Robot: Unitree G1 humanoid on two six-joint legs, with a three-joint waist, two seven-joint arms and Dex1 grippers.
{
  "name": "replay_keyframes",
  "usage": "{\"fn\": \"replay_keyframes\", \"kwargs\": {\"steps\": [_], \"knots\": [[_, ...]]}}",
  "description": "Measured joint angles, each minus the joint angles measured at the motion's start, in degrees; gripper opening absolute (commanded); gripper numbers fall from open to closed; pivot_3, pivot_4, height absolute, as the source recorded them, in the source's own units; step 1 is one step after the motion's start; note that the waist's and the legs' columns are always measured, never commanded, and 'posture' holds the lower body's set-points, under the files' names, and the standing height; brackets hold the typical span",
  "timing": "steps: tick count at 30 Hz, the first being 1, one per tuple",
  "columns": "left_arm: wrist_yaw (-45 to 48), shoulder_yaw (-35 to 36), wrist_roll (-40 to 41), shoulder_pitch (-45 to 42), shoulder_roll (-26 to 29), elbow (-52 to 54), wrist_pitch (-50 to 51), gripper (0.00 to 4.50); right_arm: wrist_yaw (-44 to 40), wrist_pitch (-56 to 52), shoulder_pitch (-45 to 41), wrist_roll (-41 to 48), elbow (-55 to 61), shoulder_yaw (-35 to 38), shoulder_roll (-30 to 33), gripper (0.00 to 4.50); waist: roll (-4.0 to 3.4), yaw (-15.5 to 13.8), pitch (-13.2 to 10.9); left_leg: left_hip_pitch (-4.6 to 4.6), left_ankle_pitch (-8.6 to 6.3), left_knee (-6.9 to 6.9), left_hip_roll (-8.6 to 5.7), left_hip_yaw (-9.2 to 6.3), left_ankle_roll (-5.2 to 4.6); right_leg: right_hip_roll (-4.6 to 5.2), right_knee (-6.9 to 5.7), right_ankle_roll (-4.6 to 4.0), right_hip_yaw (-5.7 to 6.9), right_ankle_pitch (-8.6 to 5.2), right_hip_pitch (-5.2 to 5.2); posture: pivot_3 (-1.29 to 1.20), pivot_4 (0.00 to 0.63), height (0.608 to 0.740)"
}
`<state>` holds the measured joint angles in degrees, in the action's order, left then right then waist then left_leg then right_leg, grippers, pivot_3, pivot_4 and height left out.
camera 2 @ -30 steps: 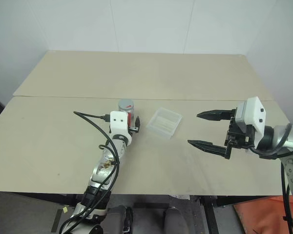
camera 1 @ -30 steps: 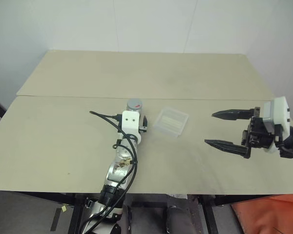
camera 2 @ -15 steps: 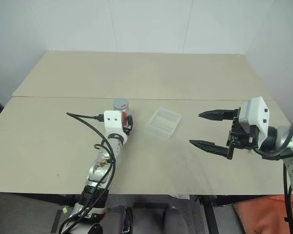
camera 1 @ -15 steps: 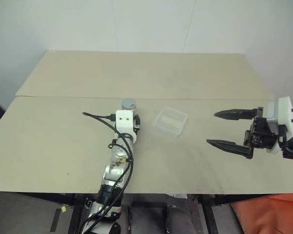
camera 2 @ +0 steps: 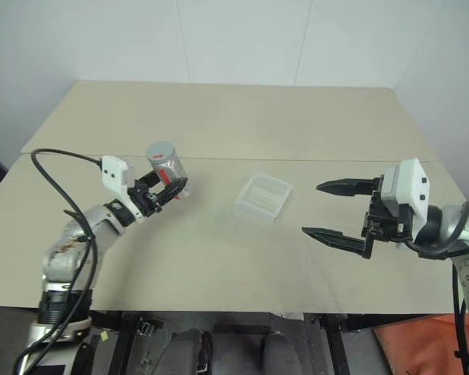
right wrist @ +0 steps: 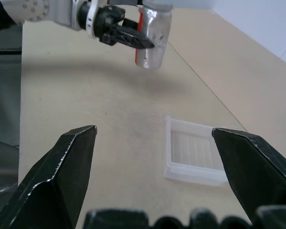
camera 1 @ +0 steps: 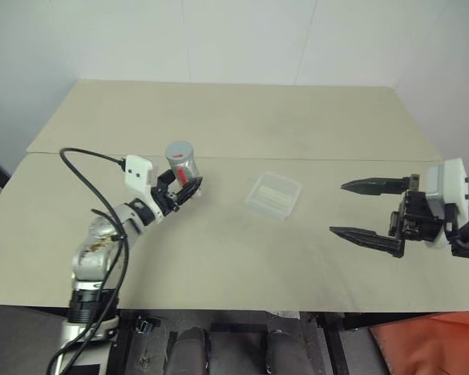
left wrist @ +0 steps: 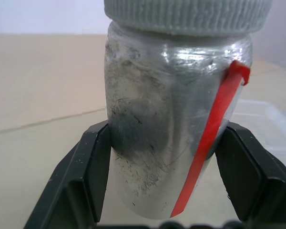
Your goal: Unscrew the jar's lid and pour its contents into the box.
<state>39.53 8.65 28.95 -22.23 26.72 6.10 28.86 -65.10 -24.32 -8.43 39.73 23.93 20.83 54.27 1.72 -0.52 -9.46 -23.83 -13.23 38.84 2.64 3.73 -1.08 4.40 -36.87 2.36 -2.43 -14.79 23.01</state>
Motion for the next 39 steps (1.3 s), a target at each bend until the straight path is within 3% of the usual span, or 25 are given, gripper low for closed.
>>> {"fn": "replay_keyframes", "kwargs": {"steps": [6,12,25,39], "knots": [[11.88,-0.54,2.74,-0.31,7.68,-1.36,1.08,2.95,0.44,0.0,-1.71,0.72,0.15,-0.67,-1.74,4.5,0.0,0.14,0.0,0.01,0.0,-0.01,0.02,0.11,0.0,-0.02,0.0,0.0,-0.01,0.0,0.02,0.0,0.15,0.74],[27.8,-1.29,4.45,-4.27,14.44,-3.67,-1.08,2.95,4.27,-0.38,-11.73,0.85,-0.45,-7.52,-5.54,4.5,0.0,1.06,-0.01,0.0,0.0,-0.03,0.07,0.2,0.0,-0.03,0.02,-0.01,-0.01,0.0,0.05,0.0,0.15,0.74],[38.74,-8.09,3.89,-11.45,12.18,-9.67,-3.28,2.95,13.02,-12.92,-33.23,3.69,-2.74,-19.4,-15.24,4.5,-0.01,1.17,-0.01,-0.15,0.0,0.01,0.09,0.23,-0.01,-0.04,-0.06,-0.01,0.0,0.0,0.19,0.0,0.15,0.74],[43.26,-11.28,0.09,-18.32,9.22,-18.31,-7.43,2.95,29.26,-24.88,-40.56,-0.18,-2.18,-29.24,-27.21,4.5,-0.02,1.21,0.0,-0.87,0.04,0.16,0.08,0.24,0.01,-0.03,-0.32,-0.03,0.0,0.01,1.03,0.0,0.15,0.74]]}}
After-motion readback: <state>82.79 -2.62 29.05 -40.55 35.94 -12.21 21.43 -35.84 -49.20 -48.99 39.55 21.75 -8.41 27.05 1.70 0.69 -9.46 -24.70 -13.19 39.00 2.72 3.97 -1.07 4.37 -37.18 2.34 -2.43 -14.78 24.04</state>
